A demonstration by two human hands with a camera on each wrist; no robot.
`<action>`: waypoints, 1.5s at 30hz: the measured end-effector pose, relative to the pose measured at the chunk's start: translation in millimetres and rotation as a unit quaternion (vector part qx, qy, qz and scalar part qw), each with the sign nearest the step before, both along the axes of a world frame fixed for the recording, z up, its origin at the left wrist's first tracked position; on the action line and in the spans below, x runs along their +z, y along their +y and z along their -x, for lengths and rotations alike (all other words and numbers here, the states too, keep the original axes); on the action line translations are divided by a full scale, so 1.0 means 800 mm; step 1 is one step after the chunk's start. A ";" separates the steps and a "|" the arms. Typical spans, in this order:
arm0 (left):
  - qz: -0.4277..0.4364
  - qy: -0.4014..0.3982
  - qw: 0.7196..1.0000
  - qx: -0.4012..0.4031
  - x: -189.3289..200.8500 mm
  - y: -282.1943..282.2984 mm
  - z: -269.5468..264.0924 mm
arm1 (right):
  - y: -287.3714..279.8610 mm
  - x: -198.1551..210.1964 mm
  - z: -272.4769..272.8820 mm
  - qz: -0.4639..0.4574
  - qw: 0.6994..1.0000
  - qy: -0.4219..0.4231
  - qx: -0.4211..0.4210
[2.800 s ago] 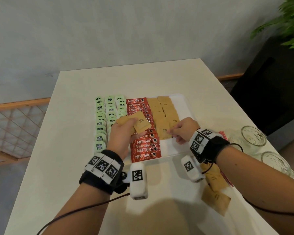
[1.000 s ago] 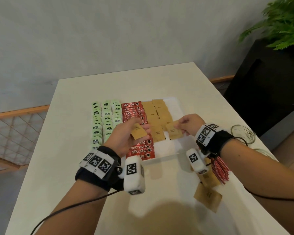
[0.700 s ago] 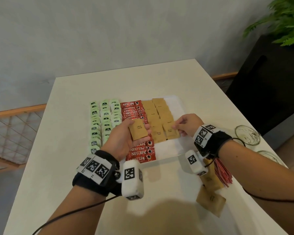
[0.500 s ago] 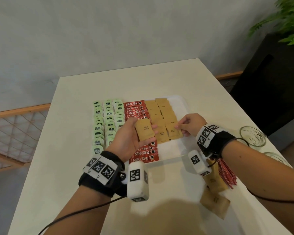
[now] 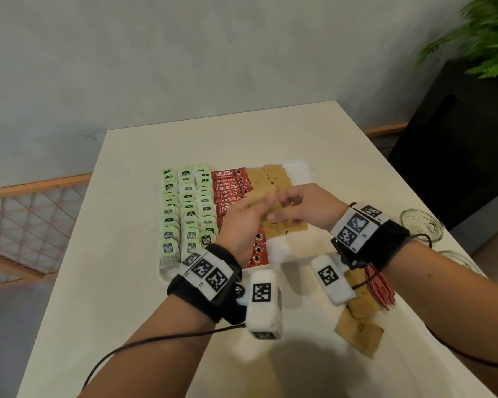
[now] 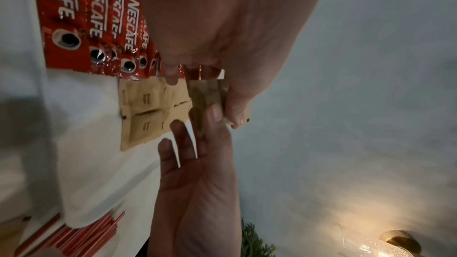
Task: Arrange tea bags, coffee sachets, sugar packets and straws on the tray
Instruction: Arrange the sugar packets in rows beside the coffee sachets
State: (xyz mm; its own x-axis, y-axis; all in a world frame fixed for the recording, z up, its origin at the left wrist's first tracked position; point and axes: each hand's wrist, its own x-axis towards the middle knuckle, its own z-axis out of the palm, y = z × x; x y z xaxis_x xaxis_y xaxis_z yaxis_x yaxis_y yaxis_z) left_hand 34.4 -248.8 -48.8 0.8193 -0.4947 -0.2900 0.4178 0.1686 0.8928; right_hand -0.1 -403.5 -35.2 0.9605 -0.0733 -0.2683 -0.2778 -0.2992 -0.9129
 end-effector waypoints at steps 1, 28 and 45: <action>0.002 -0.001 1.000 -0.004 0.001 -0.002 0.003 | 0.002 0.001 0.001 0.002 1.000 -0.007 0.000; -0.100 0.012 0.990 0.096 0.001 0.051 -0.014 | -0.020 -0.065 0.018 0.140 0.981 0.091 -0.095; -0.133 -0.023 0.987 0.081 -0.006 0.049 -0.014 | -0.002 -0.058 0.002 0.150 0.974 0.071 -0.153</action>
State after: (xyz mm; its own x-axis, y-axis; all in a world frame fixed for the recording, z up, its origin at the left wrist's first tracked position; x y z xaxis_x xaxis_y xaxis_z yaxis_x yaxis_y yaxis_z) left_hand 45.3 -209.9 -53.7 0.8969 -0.2668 -0.3527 0.3624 -0.0138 0.9319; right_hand -1.9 -404.9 -81.7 0.8363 -0.4449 -0.3205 -0.5133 -0.4295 -0.7430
